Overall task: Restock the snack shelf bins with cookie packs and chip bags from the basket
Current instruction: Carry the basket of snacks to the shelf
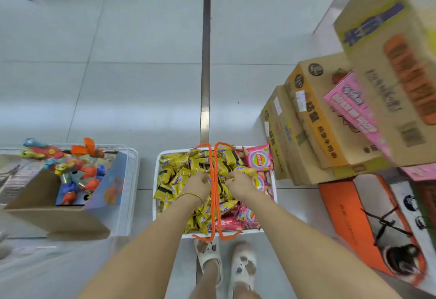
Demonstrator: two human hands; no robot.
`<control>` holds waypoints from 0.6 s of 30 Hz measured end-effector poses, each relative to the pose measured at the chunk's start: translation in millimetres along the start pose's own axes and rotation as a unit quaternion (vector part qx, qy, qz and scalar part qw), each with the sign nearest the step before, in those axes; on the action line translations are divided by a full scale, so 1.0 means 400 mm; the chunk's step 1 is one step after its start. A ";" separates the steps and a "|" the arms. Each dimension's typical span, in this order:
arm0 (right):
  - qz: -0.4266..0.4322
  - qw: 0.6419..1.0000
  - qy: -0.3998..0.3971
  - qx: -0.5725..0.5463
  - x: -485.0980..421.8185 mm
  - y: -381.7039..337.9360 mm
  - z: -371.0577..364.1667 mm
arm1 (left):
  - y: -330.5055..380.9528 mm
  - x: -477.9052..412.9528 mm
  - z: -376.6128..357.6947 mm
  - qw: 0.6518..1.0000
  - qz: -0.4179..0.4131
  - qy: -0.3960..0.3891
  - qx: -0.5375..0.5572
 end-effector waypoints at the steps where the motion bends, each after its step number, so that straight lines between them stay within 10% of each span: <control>1: -0.010 1.000 -0.006 -0.017 -0.032 0.012 -0.019 | -0.015 -0.032 -0.016 1.000 0.015 -0.004 0.023; 18: -0.114 0.977 -0.044 -0.173 -0.263 0.138 -0.182 | -0.087 -0.338 -0.158 0.986 0.058 0.044 0.147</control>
Point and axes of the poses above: each hand's wrist, its own x-axis away from the middle knuckle, its own z-axis out of the back of the hand, y = z × x, the point moved 4 cm from there along -x, towards the middle knuckle, and after that the axes turned 3 degrees about z, right-handed, at the moved point
